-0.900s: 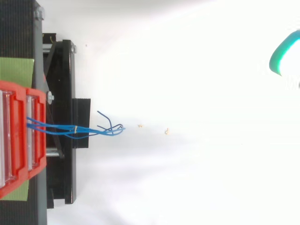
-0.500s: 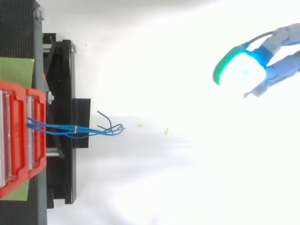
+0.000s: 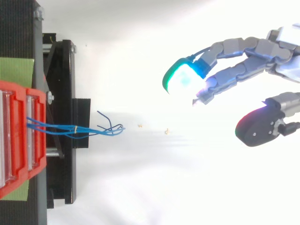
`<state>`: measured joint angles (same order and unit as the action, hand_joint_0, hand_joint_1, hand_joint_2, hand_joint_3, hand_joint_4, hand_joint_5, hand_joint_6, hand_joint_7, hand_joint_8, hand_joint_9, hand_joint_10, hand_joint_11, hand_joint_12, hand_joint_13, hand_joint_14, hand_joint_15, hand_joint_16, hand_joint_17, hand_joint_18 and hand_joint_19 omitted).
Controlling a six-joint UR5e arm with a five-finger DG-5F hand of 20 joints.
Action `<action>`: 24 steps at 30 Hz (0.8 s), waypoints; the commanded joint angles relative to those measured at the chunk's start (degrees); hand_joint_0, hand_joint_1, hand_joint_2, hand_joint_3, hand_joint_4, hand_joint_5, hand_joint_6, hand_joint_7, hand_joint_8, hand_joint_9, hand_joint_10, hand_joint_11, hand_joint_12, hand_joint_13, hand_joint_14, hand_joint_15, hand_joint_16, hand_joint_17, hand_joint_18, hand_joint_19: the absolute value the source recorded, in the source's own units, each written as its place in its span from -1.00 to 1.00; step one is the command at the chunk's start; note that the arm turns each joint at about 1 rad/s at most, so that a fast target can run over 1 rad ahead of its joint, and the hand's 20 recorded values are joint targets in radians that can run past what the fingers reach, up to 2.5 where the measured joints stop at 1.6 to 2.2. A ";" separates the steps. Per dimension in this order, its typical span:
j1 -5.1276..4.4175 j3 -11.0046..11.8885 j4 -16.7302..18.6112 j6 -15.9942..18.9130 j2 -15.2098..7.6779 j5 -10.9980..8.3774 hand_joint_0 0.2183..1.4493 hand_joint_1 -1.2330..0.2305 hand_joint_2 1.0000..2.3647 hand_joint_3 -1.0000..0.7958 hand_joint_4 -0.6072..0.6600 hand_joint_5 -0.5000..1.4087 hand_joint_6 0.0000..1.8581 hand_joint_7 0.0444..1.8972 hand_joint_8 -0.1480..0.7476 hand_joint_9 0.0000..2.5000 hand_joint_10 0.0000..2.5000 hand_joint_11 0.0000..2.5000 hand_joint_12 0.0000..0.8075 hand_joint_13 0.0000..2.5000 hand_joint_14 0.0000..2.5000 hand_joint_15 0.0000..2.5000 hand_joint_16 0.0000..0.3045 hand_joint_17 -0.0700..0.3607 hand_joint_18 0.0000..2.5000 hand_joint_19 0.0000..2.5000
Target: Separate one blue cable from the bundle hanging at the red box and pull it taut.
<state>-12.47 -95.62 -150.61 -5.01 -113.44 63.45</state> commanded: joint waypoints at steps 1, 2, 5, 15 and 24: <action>-0.19 0.52 0.23 -1.23 -0.38 -0.79 -0.39 -0.17 -1.00 -0.44 0.52 -0.67 -0.46 -0.25 0.16 -0.43 -1.00 -0.92 -0.07 -0.39 -0.99 -0.78 -0.70 -0.20 -0.42 -0.67; -0.36 0.61 0.50 -2.19 -0.38 -1.23 -0.39 -0.17 -1.00 -0.44 0.52 -0.67 -0.46 -0.25 0.16 -0.43 -1.00 -0.92 -0.06 -0.39 -0.99 -0.78 -0.70 -0.20 -0.42 -0.67; -0.63 0.52 1.82 -3.69 -0.38 -3.16 -0.39 -0.17 -1.00 -0.44 0.52 -0.67 -0.46 -0.25 0.15 -0.43 -1.00 -0.92 -0.06 -0.39 -0.99 -0.78 -0.70 -0.20 -0.42 -0.67; -1.42 0.96 8.41 -6.41 -4.33 -3.95 -0.39 -0.17 -1.00 -0.44 0.52 -0.67 -0.46 -0.25 0.15 -0.43 -1.00 -0.92 -0.07 -0.39 -0.99 -0.78 -0.70 -0.20 -0.42 -0.67; -1.42 5.62 8.14 -6.32 -7.15 -3.25 -0.39 -0.17 -1.00 -0.44 0.52 -0.67 -0.46 -0.25 0.15 -0.43 -1.00 -0.92 -0.07 -0.39 -0.99 -0.78 -0.70 -0.20 -0.42 -0.68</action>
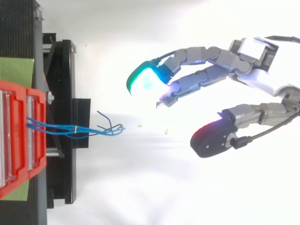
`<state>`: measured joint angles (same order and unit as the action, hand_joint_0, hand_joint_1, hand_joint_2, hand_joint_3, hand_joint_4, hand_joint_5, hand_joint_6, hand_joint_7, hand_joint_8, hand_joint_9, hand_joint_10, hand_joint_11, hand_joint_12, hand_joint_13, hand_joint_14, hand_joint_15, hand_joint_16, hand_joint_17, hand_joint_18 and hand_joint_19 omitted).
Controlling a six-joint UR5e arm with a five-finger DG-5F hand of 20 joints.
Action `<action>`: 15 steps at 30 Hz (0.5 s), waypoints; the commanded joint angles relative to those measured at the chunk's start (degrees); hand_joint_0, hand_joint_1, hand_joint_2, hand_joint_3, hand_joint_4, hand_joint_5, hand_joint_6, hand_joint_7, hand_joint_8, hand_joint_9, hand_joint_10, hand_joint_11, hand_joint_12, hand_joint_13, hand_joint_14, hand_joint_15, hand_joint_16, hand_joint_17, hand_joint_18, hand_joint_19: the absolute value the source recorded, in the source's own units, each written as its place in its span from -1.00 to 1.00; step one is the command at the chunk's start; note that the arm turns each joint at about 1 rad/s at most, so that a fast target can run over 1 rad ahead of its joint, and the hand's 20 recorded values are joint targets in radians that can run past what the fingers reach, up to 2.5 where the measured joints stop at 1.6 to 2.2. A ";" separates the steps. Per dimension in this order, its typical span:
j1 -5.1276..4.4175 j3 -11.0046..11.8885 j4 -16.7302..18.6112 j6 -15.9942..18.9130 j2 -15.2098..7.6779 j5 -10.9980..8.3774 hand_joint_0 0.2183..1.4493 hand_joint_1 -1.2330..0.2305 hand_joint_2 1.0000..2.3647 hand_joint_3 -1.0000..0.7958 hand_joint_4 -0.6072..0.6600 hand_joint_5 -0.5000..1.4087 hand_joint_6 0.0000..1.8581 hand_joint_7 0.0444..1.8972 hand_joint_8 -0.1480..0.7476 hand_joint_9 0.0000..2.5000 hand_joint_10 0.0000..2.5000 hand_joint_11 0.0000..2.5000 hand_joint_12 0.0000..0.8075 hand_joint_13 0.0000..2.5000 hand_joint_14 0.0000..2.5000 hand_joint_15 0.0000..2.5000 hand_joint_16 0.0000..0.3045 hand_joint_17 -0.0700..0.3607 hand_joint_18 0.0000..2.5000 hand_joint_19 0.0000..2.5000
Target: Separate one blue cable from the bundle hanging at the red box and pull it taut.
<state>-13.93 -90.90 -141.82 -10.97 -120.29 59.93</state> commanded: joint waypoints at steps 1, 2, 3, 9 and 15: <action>-0.05 1.16 -0.83 -0.99 -0.30 0.45 -0.39 -0.17 -1.00 -0.44 0.52 -0.67 -0.46 -0.25 0.15 -0.43 -1.00 -0.92 -0.06 -0.39 -0.99 -0.78 -0.70 -0.20 -0.42 -0.67; -0.05 1.16 -0.74 -1.34 -0.30 0.45 -0.39 -0.17 -1.00 -0.44 0.52 -0.67 -0.46 -0.25 0.15 -0.43 -1.00 -0.92 -0.07 -0.39 -0.99 -0.78 -0.70 -0.20 -0.43 -0.67; -0.05 1.25 -0.83 -2.04 -0.30 0.54 -0.39 -0.17 -1.00 -0.44 0.52 -0.67 -0.46 -0.25 0.15 -0.43 -1.00 -0.92 -0.07 -0.39 -0.99 -0.78 -0.70 -0.20 -0.43 -0.67; -0.05 1.25 -1.01 -2.13 -0.30 0.36 -0.39 -0.17 -1.00 -0.44 0.52 -0.67 -0.46 -0.25 0.15 -0.43 -1.00 -0.92 -0.07 -0.39 -0.99 -0.78 -0.70 -0.20 -0.42 -0.67; -0.05 1.25 -1.09 -2.13 -0.30 0.54 -0.39 -0.17 -1.00 -0.44 0.52 -0.67 -0.46 -0.25 0.15 -0.43 -1.00 -0.92 -0.06 -0.39 -0.99 -0.78 -0.70 -0.20 -0.42 -0.67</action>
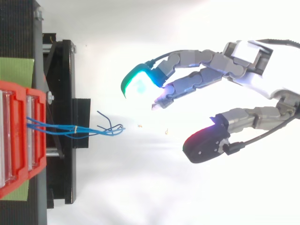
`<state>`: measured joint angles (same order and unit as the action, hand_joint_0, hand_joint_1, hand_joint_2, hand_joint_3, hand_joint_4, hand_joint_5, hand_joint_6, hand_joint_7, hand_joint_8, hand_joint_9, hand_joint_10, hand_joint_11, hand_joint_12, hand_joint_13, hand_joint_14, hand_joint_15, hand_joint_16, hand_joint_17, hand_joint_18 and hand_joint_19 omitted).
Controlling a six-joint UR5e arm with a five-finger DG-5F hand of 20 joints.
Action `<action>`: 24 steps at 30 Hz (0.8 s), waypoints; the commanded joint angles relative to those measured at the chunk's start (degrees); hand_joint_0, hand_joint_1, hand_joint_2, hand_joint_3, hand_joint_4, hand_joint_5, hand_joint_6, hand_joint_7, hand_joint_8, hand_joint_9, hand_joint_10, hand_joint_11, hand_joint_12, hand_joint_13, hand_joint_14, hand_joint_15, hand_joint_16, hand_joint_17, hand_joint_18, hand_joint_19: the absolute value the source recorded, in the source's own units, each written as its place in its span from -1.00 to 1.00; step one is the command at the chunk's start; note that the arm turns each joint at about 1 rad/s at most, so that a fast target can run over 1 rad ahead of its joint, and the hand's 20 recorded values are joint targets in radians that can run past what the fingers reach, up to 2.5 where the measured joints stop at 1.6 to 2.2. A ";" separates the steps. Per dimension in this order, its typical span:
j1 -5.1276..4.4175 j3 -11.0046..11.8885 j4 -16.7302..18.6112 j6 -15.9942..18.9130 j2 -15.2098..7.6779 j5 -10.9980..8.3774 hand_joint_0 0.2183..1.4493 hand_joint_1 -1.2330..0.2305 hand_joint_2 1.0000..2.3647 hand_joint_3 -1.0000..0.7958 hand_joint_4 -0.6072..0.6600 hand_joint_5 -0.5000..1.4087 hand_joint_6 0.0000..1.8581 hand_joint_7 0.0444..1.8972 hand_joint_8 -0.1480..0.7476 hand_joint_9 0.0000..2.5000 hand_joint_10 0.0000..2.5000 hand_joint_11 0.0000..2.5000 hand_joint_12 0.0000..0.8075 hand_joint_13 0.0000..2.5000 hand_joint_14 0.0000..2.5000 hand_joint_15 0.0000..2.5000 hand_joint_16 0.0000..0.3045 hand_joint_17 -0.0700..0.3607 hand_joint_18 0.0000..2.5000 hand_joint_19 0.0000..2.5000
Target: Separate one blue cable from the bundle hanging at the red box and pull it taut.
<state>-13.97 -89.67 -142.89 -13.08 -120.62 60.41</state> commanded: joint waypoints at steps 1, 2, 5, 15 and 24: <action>0.00 0.02 -0.02 0.07 0.03 0.15 -0.39 -0.17 -1.00 -0.44 0.52 -0.67 -0.46 -0.25 0.15 -0.43 -1.00 -0.92 -0.07 -0.39 -0.99 -0.78 -0.70 -0.20 -0.42 -0.67; 0.00 0.02 -0.02 0.07 -0.05 0.32 -0.39 -0.17 -1.00 -0.44 0.52 -0.67 -0.46 -0.25 0.15 -0.43 -1.00 -0.92 -0.07 -0.39 -0.99 -0.78 -0.70 -0.20 -0.42 -0.67; 0.00 0.02 -0.46 0.25 0.03 1.38 -0.39 -0.17 -1.00 -0.44 0.52 -0.67 -0.46 -0.25 0.15 -0.43 -1.00 -0.92 -0.07 -0.39 -0.99 -0.78 -0.70 -0.20 -0.42 -0.67; 0.35 0.37 -0.90 2.79 -2.51 1.99 -0.39 -0.17 -1.00 -0.44 0.52 -0.67 -0.46 -0.25 0.15 -0.43 -1.00 -0.92 -0.07 -0.38 -0.99 -0.78 -0.71 -0.21 -0.42 -0.68; 0.44 3.09 -3.80 6.40 -5.59 2.34 -0.39 -0.17 -1.00 -0.44 0.52 -0.67 -0.46 -0.25 0.16 -0.42 -1.00 -0.92 -0.08 -0.39 -0.99 -0.78 -0.71 -0.22 -0.43 -0.69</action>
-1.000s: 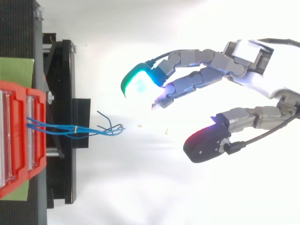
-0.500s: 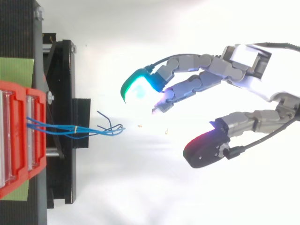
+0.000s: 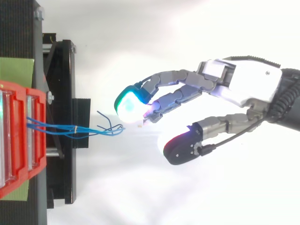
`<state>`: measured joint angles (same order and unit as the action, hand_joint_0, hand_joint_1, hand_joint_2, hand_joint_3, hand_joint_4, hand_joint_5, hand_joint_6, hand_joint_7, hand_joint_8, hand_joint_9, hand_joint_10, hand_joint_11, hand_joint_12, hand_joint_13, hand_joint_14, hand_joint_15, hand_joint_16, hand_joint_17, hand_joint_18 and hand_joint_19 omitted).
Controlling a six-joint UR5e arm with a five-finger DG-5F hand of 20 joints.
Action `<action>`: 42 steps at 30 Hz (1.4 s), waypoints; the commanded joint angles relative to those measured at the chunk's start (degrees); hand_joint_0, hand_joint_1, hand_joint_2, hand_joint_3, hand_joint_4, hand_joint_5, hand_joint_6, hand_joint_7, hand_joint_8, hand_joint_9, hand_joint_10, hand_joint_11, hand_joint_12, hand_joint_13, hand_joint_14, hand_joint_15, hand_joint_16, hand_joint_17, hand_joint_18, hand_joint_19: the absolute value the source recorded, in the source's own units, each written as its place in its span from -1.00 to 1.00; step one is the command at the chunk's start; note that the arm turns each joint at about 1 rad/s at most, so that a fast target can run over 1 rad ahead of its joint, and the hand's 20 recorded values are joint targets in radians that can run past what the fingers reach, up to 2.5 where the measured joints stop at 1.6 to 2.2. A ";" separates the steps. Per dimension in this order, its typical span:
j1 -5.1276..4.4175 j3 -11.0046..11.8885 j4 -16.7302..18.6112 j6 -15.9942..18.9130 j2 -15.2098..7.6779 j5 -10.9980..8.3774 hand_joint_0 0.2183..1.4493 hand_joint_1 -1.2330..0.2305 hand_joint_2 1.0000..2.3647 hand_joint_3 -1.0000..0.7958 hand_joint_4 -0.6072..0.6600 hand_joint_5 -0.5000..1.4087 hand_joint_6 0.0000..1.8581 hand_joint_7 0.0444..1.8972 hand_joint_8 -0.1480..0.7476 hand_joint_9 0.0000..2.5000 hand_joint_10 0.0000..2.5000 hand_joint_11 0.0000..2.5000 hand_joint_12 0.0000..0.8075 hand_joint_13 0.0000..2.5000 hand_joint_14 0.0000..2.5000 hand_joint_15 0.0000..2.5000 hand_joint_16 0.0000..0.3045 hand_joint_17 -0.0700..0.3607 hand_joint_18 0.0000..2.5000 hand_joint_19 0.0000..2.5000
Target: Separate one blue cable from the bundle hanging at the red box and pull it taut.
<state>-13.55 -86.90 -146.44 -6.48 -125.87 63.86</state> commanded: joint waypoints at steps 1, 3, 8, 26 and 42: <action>0.01 0.33 -0.25 -0.46 -0.43 -1.46 -0.39 -0.17 -1.00 -0.44 0.53 -0.67 -0.46 -0.25 0.16 -0.42 -1.00 -0.92 -0.08 -0.38 -0.99 -0.79 -0.72 -0.22 -0.43 -0.70; 0.10 0.42 -0.16 -0.46 -1.05 -1.64 -0.39 -0.17 -1.00 -0.44 0.52 -0.67 -0.46 -0.25 0.16 -0.42 -1.00 -0.91 -0.08 -0.39 -0.99 -0.79 -0.72 -0.23 -0.43 -0.71; 1.07 6.22 -1.66 3.58 -6.58 2.67 -0.39 -0.16 -1.00 -0.44 0.52 -0.67 -0.46 -0.25 0.16 -0.42 -1.00 -0.91 -0.09 -0.38 -0.99 -0.78 -0.72 -0.23 -0.43 -0.71; 1.86 13.08 -4.65 3.32 -8.87 7.33 -0.39 -0.17 -1.00 -0.44 0.53 -0.67 -0.46 -0.25 0.17 -0.42 -1.00 -0.91 -0.07 -0.37 -0.99 -0.77 -0.72 -0.23 -0.43 -0.70; 2.38 16.77 -5.52 7.63 -11.33 10.23 -0.39 -0.17 -1.00 -0.44 0.53 -0.67 -0.46 -0.25 0.16 -0.41 -1.00 -0.91 -0.07 -0.37 -0.99 -0.77 -0.72 -0.23 -0.44 -0.70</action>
<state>-11.23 -70.67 -151.88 1.07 -137.18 73.90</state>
